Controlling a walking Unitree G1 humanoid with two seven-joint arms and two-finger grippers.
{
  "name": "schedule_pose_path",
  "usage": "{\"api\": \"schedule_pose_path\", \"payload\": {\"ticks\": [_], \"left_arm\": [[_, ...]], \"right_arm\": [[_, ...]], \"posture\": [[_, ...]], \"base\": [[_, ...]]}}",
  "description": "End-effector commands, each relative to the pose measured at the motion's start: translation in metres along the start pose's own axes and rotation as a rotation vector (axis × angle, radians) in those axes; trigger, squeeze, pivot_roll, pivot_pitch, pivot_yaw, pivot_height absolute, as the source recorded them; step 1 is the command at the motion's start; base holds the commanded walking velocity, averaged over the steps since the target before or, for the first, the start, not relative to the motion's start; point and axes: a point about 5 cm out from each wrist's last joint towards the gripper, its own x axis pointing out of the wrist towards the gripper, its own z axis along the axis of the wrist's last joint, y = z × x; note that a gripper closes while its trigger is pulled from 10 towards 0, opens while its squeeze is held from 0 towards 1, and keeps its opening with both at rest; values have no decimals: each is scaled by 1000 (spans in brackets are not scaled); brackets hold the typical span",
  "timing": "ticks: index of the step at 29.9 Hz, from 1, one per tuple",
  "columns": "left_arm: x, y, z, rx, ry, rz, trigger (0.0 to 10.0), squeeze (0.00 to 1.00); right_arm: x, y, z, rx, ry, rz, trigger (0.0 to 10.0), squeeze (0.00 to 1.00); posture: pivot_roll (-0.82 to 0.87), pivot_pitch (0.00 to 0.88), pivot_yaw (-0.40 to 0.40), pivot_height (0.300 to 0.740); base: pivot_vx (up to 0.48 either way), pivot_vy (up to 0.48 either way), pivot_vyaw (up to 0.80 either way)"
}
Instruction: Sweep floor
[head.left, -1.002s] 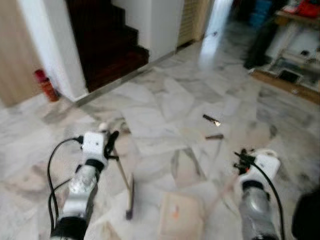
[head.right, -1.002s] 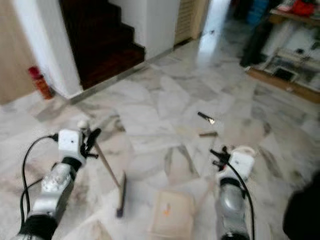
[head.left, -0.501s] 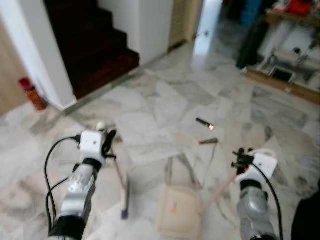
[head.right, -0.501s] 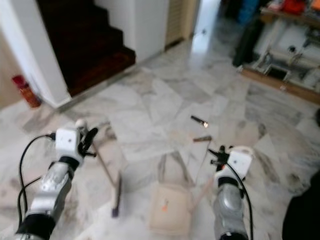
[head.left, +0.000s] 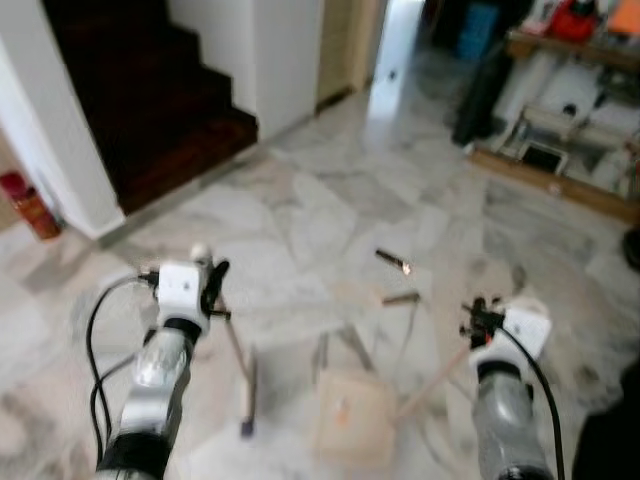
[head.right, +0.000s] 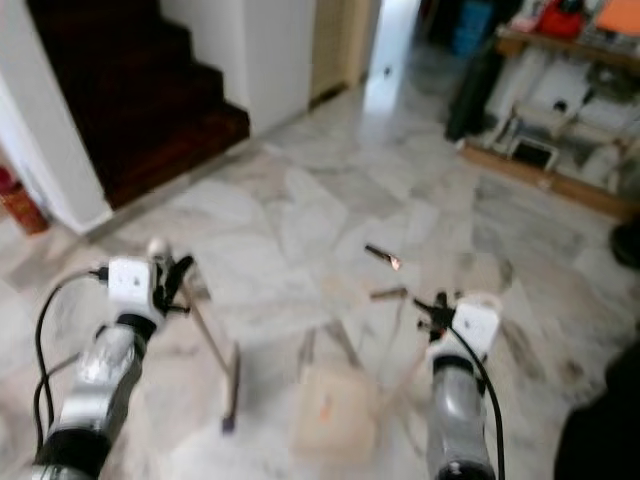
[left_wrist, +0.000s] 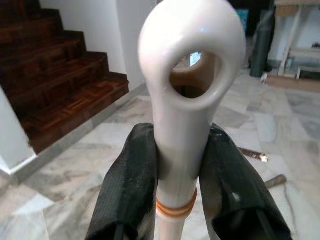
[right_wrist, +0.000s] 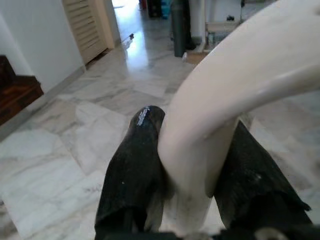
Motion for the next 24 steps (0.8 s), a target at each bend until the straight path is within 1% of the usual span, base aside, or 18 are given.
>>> {"api": "schedule_pose_path", "payload": {"ticks": [1,8,10,14,18,23,24], "left_arm": [[5,-8,11,2,-52,-27,10000,0],[5,-8,11,2,-52,-27,10000,0],[4,-8,10,-13,-50,-27,10000,0],[5,-8,10,-13,-52,-30,10000,0],[5,-8,11,-10,-53,-31,10000,0],[6,-7,11,-7,-53,-30,10000,0],[6,-7,11,-7,-53,-30,10000,0]], "right_arm": [[3,-7,10,-13,-44,-21,10000,0],[3,-7,10,-13,-44,-21,10000,0],[3,-6,9,-13,-43,-20,10000,0],[3,-6,8,4,-35,-22,10000,0],[3,-5,7,7,-25,-22,10000,0],[4,-5,7,0,-24,-24,10000,0],[4,-5,7,2,-23,-25,10000,0]], "posture": [[-31,0,-34,740],[-31,0,-34,740],[-32,0,-28,740],[-32,0,-28,740],[-30,0,-27,740],[-30,0,-25,740],[-30,0,-25,740]], "base": [[360,0,0],[360,0,0],[324,354,0],[316,361,0],[324,354,-800],[359,319,0],[364,315,-788]]}}
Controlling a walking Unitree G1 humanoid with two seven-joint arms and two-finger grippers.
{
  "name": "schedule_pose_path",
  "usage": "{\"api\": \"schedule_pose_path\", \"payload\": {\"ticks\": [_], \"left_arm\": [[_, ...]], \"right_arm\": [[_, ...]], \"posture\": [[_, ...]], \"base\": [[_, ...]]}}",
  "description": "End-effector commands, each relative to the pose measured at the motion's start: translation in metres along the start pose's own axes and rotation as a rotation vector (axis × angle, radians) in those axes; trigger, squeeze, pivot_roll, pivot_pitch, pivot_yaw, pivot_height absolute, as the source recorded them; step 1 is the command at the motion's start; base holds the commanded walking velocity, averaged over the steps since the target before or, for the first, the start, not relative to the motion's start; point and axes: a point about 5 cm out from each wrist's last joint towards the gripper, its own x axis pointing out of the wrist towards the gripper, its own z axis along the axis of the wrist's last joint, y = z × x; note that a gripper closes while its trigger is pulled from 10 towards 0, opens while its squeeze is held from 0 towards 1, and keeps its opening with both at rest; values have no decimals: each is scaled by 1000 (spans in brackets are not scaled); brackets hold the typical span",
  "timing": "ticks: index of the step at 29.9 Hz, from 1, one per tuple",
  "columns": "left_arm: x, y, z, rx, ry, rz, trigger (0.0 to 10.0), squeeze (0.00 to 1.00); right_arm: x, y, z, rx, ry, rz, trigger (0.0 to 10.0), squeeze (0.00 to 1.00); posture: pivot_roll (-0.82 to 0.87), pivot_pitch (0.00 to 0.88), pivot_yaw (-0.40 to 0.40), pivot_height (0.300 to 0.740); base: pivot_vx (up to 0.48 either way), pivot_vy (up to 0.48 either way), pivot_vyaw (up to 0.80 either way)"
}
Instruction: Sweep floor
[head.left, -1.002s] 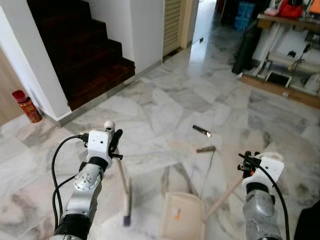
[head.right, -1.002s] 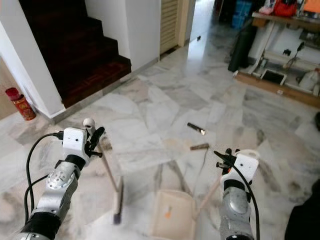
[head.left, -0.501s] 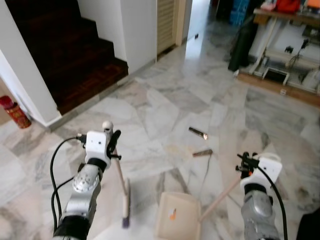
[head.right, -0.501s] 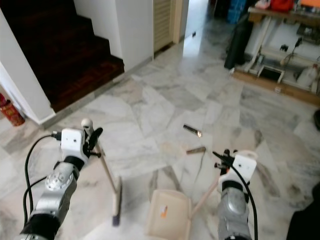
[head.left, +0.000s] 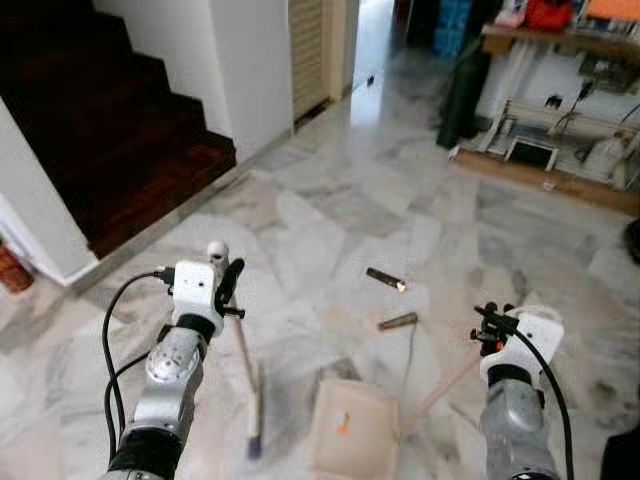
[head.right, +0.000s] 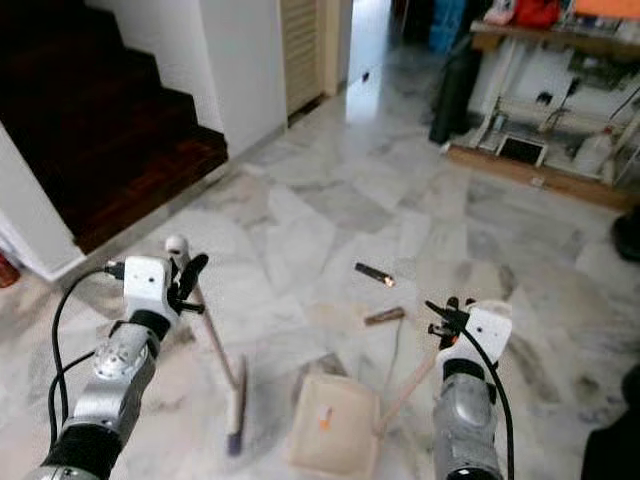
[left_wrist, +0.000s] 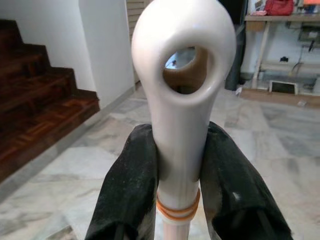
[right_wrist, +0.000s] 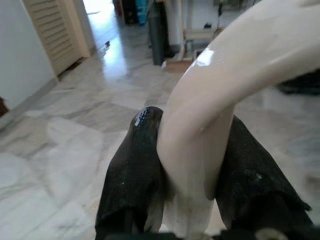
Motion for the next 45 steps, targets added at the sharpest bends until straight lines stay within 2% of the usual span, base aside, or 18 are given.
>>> {"api": "schedule_pose_path", "payload": {"ticks": [1,9,18,26,30,33,37,45], "left_arm": [[4,8,12,36,-48,15,10000,0],[5,8,13,37,-49,12,10000,0],[5,8,13,40,-49,11,10000,0],[5,6,13,50,-52,-2,10000,0],[5,6,14,54,-53,-3,10000,0],[5,6,14,53,-54,-3,10000,0],[6,7,14,50,-56,-4,10000,0],[7,7,16,50,-65,-6,10000,0]], "right_arm": [[4,12,9,35,-37,23,10000,0],[5,11,9,41,-38,14,10000,0],[5,12,9,37,-34,16,10000,0],[5,13,11,32,-57,11,10000,0],[6,13,9,68,-39,5,10000,0],[6,12,10,31,-48,8,10000,0],[6,12,11,38,-55,2,10000,0],[6,11,11,45,-59,-4,10000,0]], "posture": [[-30,0,-25,740],[-29,0,-24,740],[-27,0,-22,740],[-25,0,-21,740],[-25,0,-21,740],[-28,0,-19,740],[-28,0,-19,740],[-21,0,-20,740]], "base": [[364,315,-788],[364,313,-98],[391,268,-800],[381,0,-98],[407,0,-300],[414,0,-781],[416,0,-713],[415,0,0]]}}
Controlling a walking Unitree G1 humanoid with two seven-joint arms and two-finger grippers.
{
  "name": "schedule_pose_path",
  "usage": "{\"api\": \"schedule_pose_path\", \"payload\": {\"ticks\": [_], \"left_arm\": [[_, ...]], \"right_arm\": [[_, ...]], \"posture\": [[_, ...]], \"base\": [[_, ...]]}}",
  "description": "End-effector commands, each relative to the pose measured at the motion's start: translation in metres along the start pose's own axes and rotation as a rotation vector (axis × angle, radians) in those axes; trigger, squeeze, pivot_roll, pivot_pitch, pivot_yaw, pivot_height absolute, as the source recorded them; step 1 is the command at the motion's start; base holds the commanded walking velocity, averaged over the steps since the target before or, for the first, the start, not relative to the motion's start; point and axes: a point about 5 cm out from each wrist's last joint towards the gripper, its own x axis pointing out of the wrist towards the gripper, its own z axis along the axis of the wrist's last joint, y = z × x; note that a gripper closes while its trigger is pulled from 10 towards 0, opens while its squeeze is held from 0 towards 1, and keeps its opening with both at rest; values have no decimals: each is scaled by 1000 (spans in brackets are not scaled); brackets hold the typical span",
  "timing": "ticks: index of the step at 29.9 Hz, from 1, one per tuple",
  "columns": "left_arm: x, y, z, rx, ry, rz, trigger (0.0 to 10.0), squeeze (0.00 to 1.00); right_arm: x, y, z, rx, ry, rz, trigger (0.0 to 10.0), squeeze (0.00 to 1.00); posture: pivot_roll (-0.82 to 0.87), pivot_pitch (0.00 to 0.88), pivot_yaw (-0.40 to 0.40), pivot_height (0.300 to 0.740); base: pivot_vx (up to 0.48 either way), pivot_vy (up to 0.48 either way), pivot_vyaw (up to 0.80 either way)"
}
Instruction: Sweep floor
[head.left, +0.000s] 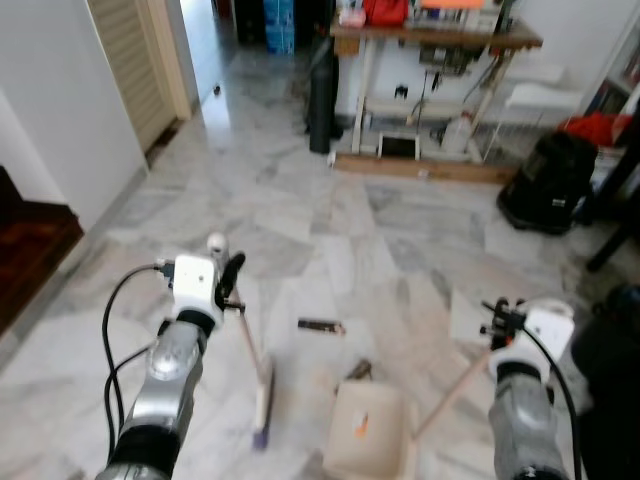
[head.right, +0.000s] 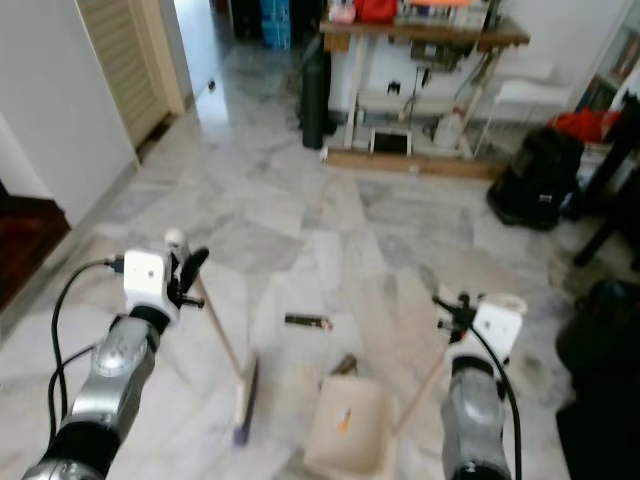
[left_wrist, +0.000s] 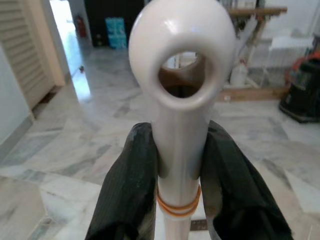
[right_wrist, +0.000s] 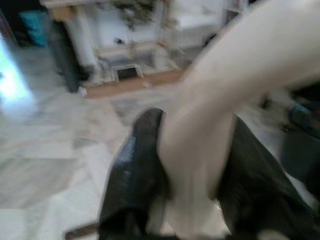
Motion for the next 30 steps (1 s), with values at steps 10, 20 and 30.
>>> {"api": "schedule_pose_path", "payload": {"ticks": [10,20,30], "left_arm": [[7,-3,15,18,-70,-11,10000,0],[8,-2,16,18,-71,-9,10000,0],[8,-1,16,19,-73,-3,10000,0]], "right_arm": [[4,-5,9,22,-43,-20,10000,0],[4,-6,9,27,-45,-21,10000,0],[3,-6,9,25,-44,-20,10000,0]], "posture": [[-28,0,-22,740],[-26,0,-21,740],[-27,0,-23,740]], "base": [[410,0,0],[397,0,0],[307,0,0]]}}
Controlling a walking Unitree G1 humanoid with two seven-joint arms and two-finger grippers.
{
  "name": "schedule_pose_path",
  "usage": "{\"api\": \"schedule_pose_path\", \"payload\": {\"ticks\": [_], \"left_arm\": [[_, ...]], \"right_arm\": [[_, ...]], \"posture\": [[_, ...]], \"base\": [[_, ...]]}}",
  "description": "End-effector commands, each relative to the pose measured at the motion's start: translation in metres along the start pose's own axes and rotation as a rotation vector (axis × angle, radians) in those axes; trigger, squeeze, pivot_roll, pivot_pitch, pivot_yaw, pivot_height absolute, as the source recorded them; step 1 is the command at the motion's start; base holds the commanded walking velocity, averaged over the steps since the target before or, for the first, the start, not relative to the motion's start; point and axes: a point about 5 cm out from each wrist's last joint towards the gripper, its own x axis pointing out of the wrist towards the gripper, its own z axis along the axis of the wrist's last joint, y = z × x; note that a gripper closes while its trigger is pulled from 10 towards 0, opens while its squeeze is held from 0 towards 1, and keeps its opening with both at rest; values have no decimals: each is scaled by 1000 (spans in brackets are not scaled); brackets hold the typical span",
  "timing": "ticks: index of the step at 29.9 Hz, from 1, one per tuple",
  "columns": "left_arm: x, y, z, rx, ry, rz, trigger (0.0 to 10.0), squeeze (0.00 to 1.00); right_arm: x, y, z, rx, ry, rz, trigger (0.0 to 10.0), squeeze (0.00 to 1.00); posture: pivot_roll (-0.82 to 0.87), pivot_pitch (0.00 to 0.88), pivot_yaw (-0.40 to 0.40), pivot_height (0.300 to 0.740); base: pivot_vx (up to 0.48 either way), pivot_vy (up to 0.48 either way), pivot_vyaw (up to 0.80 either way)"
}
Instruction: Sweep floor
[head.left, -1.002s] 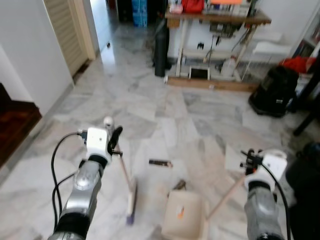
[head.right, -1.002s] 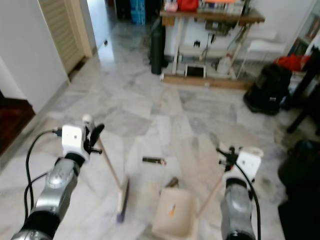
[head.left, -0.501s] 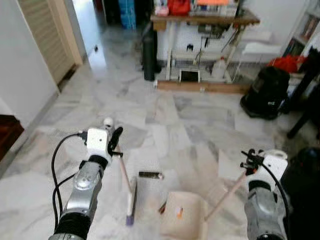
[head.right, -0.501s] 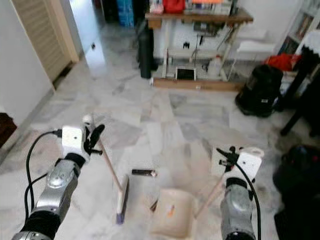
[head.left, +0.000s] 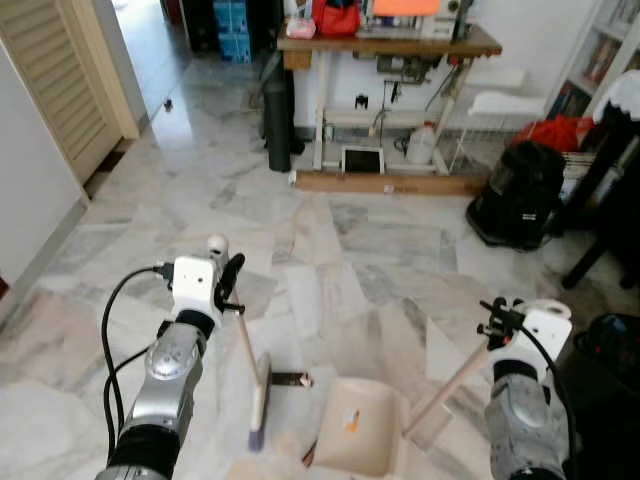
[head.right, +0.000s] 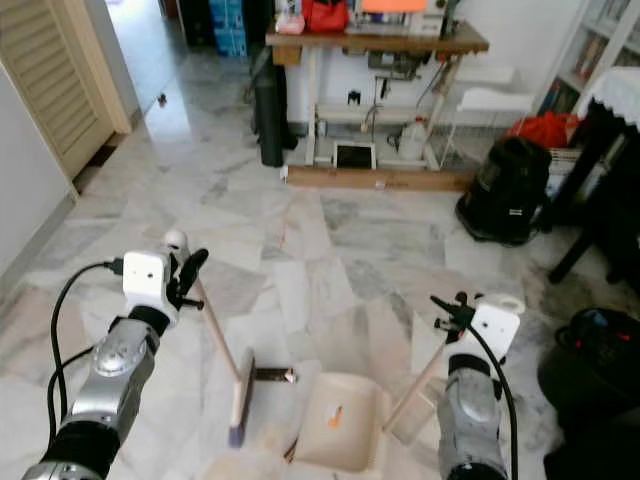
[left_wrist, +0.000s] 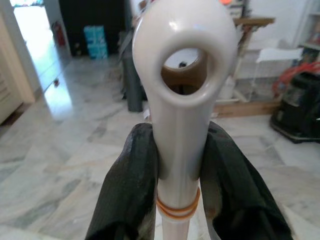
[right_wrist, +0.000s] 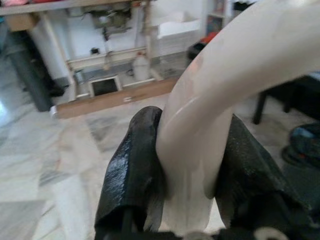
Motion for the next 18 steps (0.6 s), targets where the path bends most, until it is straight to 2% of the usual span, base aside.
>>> {"api": "schedule_pose_path", "payload": {"ticks": [1,18], "left_arm": [[6,-1,14,19,-63,-7,10000,0],[5,-8,11,-6,-57,-42,10000,0]], "right_arm": [[3,-2,8,25,-42,-10,10000,0],[3,-5,9,2,-46,-6,10000,0]], "posture": [[-27,0,-23,740],[-34,0,-20,740]], "base": [[0,0,0],[0,0,0]]}}
